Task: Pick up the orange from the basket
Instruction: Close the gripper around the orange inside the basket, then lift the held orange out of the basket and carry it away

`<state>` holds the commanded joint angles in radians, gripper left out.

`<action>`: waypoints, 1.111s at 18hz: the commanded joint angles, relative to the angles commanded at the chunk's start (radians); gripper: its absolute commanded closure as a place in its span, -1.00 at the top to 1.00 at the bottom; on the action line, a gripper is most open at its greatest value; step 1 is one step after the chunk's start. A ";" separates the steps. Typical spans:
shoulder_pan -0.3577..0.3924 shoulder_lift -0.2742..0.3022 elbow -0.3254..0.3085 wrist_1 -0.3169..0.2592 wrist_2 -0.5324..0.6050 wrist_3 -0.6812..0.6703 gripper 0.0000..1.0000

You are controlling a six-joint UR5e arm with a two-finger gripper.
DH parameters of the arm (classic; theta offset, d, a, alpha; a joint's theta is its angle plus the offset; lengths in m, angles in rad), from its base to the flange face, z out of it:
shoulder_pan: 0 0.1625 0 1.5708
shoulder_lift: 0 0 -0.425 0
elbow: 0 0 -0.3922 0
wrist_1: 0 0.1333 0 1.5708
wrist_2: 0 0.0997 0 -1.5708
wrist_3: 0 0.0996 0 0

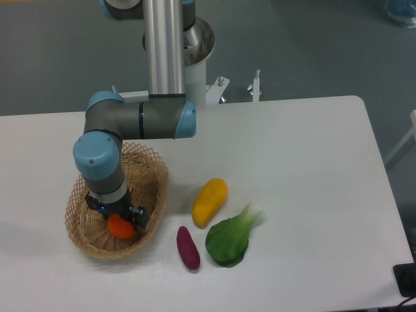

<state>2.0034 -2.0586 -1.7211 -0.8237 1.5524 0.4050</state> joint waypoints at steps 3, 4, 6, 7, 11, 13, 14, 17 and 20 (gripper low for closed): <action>0.000 0.021 0.006 -0.008 -0.006 0.002 0.03; 0.000 0.025 0.009 -0.008 -0.006 0.003 0.04; 0.003 0.038 0.017 -0.009 -0.006 0.002 0.04; 0.006 0.052 0.018 -0.009 -0.008 0.005 0.04; 0.017 0.086 0.023 -0.009 -0.012 0.011 0.05; 0.029 0.097 0.025 -0.011 -0.012 0.014 0.05; 0.031 0.103 0.026 -0.015 -0.011 0.014 0.05; 0.051 0.127 0.044 -0.090 -0.006 0.028 0.06; 0.072 0.155 0.072 -0.161 -0.003 0.060 0.06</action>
<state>2.0754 -1.9037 -1.6491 -0.9846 1.5493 0.4647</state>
